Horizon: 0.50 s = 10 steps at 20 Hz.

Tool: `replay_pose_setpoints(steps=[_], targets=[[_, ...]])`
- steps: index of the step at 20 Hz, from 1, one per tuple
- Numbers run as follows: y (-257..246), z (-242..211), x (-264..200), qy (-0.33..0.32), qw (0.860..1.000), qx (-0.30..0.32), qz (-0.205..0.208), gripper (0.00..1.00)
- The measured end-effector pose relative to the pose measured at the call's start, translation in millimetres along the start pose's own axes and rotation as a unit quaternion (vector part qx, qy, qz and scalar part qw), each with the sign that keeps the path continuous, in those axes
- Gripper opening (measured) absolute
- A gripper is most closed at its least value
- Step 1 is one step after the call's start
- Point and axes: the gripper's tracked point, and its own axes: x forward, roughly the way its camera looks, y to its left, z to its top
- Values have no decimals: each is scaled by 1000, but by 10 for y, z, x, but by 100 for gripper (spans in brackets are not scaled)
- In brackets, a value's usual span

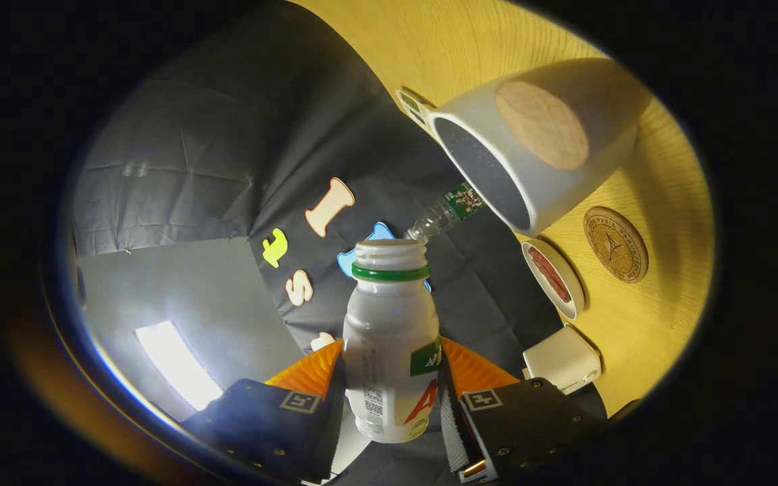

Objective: Take the bottle from table, then pour the juice into the cup, finally place the bottle on the coaster

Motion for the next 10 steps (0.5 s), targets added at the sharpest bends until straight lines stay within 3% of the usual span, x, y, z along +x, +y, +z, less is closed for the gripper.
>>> replay_pose_setpoints(steps=[10], targets=[[-8, -19, 20, 1, 1000, 11, 0, 62]])
